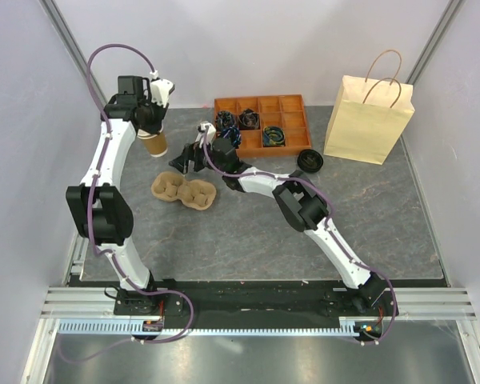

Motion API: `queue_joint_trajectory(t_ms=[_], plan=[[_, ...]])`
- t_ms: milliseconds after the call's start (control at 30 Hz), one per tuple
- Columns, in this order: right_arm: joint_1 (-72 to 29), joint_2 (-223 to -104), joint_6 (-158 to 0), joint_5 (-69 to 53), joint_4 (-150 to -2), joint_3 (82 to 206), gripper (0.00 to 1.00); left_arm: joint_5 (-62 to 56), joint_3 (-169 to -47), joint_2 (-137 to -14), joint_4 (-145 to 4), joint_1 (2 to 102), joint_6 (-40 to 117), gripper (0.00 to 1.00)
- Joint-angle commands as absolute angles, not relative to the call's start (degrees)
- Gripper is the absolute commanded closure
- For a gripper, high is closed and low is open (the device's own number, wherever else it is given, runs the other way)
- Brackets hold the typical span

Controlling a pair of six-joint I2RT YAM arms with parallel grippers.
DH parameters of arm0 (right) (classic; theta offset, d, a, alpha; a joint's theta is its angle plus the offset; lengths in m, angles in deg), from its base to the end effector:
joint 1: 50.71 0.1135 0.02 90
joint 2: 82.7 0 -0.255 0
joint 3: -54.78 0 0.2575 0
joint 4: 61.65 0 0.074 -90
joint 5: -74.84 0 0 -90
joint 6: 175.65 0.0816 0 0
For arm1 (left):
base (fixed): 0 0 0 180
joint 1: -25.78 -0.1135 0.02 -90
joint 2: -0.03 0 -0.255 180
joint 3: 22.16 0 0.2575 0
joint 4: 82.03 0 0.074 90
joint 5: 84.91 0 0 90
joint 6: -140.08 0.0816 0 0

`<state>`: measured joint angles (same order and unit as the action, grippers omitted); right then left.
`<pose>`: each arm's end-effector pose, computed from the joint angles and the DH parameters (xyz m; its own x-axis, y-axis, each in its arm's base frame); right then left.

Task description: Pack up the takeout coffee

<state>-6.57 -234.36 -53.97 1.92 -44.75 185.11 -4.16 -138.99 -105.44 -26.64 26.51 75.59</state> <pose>0.4396 0.4600 0.1291 -0.5071 0.2074 -0.8365 -0.7162 0.4385 0.5429 0.4514 -0.0189 0.3026 -0.5720 0.4324 -0.6970 0.4149 0.8856 0.2088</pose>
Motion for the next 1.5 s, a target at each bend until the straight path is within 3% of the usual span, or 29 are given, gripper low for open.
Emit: queue_joint_trajectory(t_ms=[0, 233, 1233, 1467], plan=[[-5.28, -227.46, -67.97, 5.41, -31.38, 180.76, 0.02, -6.94, -142.16, -100.62, -25.66, 26.66, 75.30, 0.98], [-3.34, -228.07, -78.36, 4.97, -27.93, 182.07, 0.02, -11.51, -141.37, -97.28, -23.11, 26.74, 73.46, 0.98], [-2.37, -228.87, -81.53, -7.07, -28.71, 182.86, 0.02, -16.35, -140.23, -95.16, -19.33, 27.45, 72.40, 0.98], [-2.46, -228.25, -82.49, -2.78, -25.37, 181.63, 0.02, -17.05, -139.88, -95.16, -18.63, 27.53, 72.31, 0.98]])
